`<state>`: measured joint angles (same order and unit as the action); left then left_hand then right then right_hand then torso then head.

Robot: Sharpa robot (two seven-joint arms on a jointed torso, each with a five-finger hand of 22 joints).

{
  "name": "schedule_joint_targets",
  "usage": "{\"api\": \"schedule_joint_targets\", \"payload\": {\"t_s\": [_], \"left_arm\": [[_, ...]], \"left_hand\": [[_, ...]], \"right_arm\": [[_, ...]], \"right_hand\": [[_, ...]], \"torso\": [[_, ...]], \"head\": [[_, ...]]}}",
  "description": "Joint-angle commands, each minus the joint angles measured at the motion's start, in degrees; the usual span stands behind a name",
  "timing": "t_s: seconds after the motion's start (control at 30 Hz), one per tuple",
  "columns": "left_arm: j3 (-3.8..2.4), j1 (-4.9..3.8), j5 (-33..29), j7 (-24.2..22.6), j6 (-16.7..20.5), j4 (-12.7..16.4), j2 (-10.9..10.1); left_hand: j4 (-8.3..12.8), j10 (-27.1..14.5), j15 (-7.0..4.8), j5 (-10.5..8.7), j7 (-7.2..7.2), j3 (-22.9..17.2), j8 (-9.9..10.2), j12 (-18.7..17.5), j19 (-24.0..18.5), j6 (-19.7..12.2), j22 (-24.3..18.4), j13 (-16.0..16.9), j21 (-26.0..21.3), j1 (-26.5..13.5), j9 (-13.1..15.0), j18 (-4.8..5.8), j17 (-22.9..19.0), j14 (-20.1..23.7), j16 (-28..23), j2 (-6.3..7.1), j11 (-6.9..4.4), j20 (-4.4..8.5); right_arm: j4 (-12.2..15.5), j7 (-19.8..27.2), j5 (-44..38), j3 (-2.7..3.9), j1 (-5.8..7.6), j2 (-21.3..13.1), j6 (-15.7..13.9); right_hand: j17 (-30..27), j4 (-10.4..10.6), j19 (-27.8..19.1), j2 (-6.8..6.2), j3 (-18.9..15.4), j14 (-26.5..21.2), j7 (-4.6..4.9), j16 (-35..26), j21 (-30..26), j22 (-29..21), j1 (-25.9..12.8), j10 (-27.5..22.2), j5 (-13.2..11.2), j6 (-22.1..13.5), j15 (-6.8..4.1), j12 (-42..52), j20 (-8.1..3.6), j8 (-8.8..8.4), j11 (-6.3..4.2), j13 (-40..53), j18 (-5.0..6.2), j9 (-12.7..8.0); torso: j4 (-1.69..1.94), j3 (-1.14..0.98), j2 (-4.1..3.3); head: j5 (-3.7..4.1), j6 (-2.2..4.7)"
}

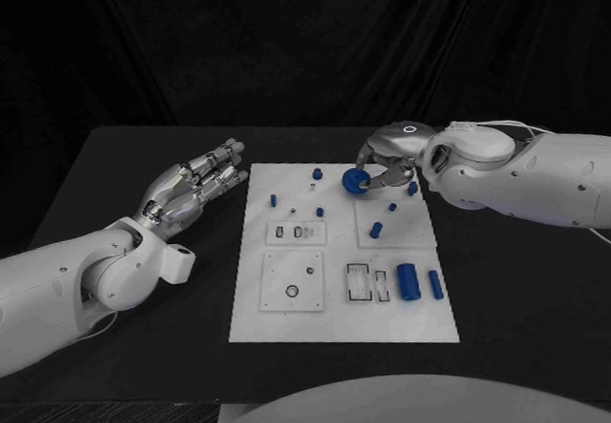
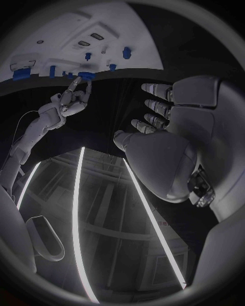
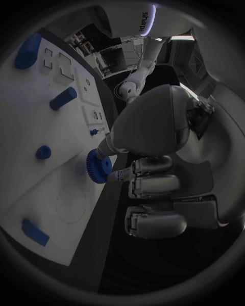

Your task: Assemble the parts on the task board

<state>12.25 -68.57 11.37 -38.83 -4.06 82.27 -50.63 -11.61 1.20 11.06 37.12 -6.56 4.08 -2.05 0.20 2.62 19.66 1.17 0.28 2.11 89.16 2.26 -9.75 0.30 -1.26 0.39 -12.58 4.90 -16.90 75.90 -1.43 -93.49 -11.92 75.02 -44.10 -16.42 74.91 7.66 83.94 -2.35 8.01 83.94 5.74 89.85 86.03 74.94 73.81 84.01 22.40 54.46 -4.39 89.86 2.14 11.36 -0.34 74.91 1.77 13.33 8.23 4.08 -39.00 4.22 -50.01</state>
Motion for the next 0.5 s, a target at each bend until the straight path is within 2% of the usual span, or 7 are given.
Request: {"api": "schedule_joint_targets", "payload": {"t_s": [0.03, 0.17, 0.3, 0.5], "left_arm": [[-0.05, 0.07, 0.0, -3.8, -0.8, 0.1, 0.2], [-0.05, 0.07, 0.0, -3.6, -0.9, 0.0, 0.2], [-0.05, 0.07, 0.0, -3.4, -0.9, 0.0, 0.3], [-0.05, 0.07, 0.0, -3.2, -0.9, 0.1, 0.3]], "left_hand": [[0.0, -0.2, 0.35, -0.05, -0.25, -0.4, -0.2, 0.1, 0.2, -0.1, 0.0, 0.0, 0.2, 0.2, 0.0, 0.06, 0.0, 0.2, 0.0, -0.38, 0.37, 0.05], [0.0, -0.2, 0.35, -0.05, -0.25, -0.4, -0.2, 0.1, 0.2, -0.1, 0.0, 0.0, 0.2, 0.2, 0.0, 0.06, 0.0, 0.2, 0.0, -0.38, 0.37, 0.05], [0.0, -0.2, 0.37, -0.07, -0.26, -0.5, -0.2, 0.1, 0.2, 0.0, 0.0, 0.0, 0.2, 0.2, 0.0, 0.07, 0.1, 0.2, 0.0, -0.39, 0.40, 0.06], [0.0, -0.1, 0.38, -0.09, -0.27, -0.5, -0.3, 0.1, 0.2, 0.1, 0.0, 0.0, 0.1, 0.2, 0.1, 0.09, 0.1, 0.1, 0.0, -0.39, 0.41, 0.06]], "right_arm": [[-0.2, -0.1, 1.4, 0.04, 0.14, 0.8, -0.3], [-0.9, 0.1, 2.1, 0.05, 0.17, 2.8, 0.5], [-1.8, 0.2, 2.3, 0.05, 0.26, 4.7, 0.8], [-3.6, 0.1, 2.4, 0.06, 0.47, 7.5, 2.1]], "right_hand": [[15.1, -0.1, 2.9, 0.31, 0.3, 6.1, -2.07, 0.1, 0.1, 12.3, 0.1, 6.0, 0.3, 2.1, -0.27, 0.1, -0.36, 0.16, -0.41, 15.1, -0.48, 6.7], [15.1, -0.1, 3.0, 0.33, 0.3, 6.1, -2.00, 0.1, 0.1, 12.3, 0.2, 6.0, 0.2, 2.0, -0.18, 0.1, -0.31, 0.10, -0.42, 15.1, -0.49, 6.8], [15.1, -0.2, 2.9, 0.32, 0.4, 6.1, -1.97, 0.1, 0.0, 12.3, 0.3, 6.0, 0.0, 2.0, -0.12, 0.1, -0.26, 0.06, -0.37, 15.1, -0.48, 6.9], [15.1, -0.3, 2.8, 0.33, 0.6, 6.1, -1.85, 0.1, -0.1, 12.2, 0.3, 6.0, -0.6, 1.7, -0.02, 0.1, -0.17, -0.11, -0.29, 15.1, -0.45, 7.1]], "torso": [[-0.03, 0.01, -0.01], [0.01, 0.02, -0.04], [0.01, -0.08, -0.02], [0.06, -0.04, -0.01]], "head": [[0.04, 0.01], [0.22, 0.01], [0.25, 0.01], [0.41, 0.01]]}}
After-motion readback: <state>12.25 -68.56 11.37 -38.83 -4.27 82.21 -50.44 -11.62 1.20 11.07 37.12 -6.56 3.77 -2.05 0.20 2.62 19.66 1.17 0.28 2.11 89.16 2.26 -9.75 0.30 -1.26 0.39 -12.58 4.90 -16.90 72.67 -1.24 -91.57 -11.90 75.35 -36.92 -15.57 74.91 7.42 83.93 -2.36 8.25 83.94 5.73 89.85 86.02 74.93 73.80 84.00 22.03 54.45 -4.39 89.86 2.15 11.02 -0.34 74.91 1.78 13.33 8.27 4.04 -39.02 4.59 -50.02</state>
